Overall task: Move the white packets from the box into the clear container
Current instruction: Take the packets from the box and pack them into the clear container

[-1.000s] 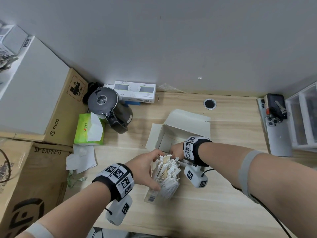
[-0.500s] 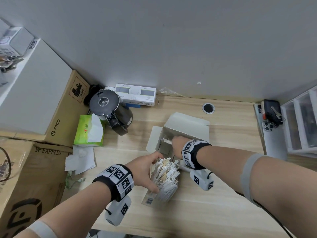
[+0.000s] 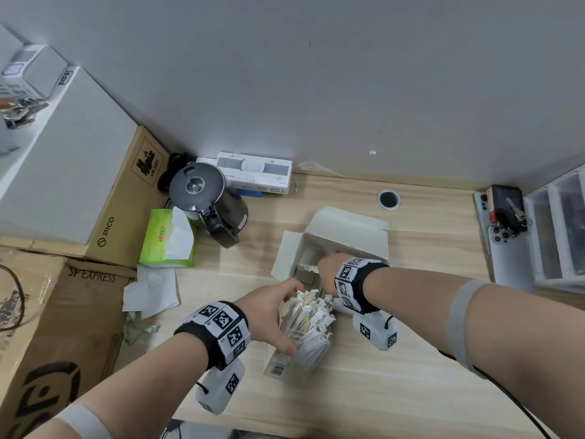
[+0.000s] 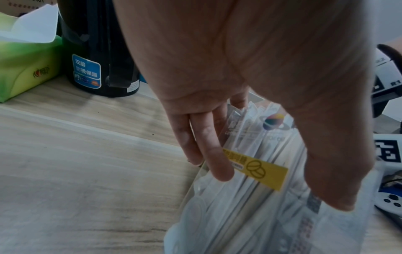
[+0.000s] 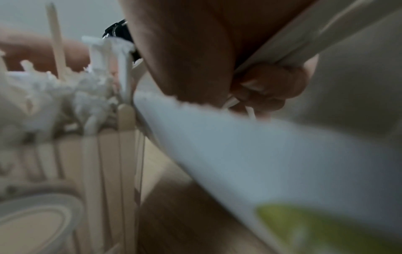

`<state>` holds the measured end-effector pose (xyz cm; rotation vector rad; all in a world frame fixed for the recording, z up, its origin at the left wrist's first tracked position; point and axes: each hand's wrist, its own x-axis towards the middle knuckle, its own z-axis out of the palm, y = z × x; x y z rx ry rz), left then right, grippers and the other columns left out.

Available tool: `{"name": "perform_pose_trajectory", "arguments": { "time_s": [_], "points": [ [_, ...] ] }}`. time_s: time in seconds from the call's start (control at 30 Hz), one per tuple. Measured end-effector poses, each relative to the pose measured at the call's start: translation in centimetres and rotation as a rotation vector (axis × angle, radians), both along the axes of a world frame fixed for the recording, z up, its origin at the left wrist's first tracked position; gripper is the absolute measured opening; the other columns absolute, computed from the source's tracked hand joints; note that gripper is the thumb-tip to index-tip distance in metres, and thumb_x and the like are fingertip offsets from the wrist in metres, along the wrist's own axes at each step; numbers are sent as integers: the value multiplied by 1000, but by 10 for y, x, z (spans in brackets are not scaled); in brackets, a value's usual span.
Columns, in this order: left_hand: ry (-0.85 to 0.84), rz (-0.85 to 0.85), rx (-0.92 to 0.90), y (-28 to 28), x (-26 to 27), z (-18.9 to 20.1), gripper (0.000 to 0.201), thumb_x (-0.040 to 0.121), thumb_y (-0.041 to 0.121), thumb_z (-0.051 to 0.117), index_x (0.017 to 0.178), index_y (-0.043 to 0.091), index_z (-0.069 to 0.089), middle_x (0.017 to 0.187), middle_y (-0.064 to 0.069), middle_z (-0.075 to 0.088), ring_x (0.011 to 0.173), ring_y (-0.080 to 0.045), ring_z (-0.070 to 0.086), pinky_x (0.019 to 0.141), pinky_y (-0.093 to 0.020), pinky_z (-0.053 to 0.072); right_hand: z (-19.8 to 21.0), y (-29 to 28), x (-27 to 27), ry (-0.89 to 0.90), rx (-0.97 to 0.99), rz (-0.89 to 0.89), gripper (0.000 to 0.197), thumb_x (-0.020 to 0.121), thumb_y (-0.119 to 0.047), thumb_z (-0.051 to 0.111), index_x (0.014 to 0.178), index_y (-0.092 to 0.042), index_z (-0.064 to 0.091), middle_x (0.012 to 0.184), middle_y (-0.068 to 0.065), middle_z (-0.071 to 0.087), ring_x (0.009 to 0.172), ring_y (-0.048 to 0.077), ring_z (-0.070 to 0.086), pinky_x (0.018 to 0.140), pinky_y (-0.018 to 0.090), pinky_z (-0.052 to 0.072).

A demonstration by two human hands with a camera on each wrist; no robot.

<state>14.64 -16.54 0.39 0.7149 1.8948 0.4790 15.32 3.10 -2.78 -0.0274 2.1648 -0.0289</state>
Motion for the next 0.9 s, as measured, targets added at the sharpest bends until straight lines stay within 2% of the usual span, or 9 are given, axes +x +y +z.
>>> {"name": "perform_pose_trajectory", "arguments": {
  "time_s": [0.13,0.23,0.33,0.4,0.63,0.73,0.77,0.83,0.9],
  "points": [
    [-9,5,2,1,0,-1,96,58,35,96,134,37,37,116,5,60,62,-6,56,49,-10,40,-4,2,6,78,-36,-64,32,81,-14,59,112,-8,61,101,14,60,71,24,63,62,33,54],
    [-6,6,-9,1,0,0,97,59,33,96,136,35,37,111,6,59,61,-3,55,49,-8,40,-5,-1,6,36,-27,-70,46,88,-17,58,132,-12,46,129,19,43,97,33,64,73,38,52],
    [-9,6,-10,1,0,1,98,60,32,96,138,34,37,110,7,58,62,-5,56,50,-7,40,-4,-4,4,-6,-5,-47,53,91,-20,60,140,-14,40,139,18,34,111,36,58,86,40,52],
    [-9,4,-9,1,0,2,97,61,32,96,137,34,37,111,7,58,62,-3,56,50,-6,39,-5,-4,4,-1,-7,-50,51,91,-18,60,138,-14,42,139,18,35,108,35,59,87,42,54],
    [-10,5,-9,2,0,3,94,61,30,96,135,34,38,111,6,59,59,1,56,48,-6,38,-1,-5,2,-3,-58,-32,40,90,-15,61,128,-12,53,138,16,36,72,25,55,62,33,45],
    [4,-9,-11,2,0,3,94,60,32,96,134,35,38,115,6,58,62,1,56,49,-6,39,-8,-8,0,-14,-45,-102,51,91,-15,62,139,-8,46,148,14,28,59,19,35,73,33,41],
    [4,-12,-8,1,0,2,94,60,33,96,134,36,38,115,6,59,62,1,57,50,-6,39,-8,-5,1,-25,-58,-134,55,91,-17,63,141,-6,43,149,15,28,63,25,40,78,34,41],
    [-7,-7,1,1,0,0,93,58,34,96,131,38,38,115,5,60,60,-3,59,52,-9,42,-12,-5,2,-10,-97,-186,58,90,-23,66,141,-7,45,152,18,27,101,39,54,93,41,42],
    [-12,-1,8,1,0,0,92,57,34,96,129,39,38,115,5,61,60,-3,60,53,-12,44,-8,-6,2,-9,-91,-193,59,88,-24,67,141,-8,45,150,18,28,116,36,51,102,42,41]
  ]
}}
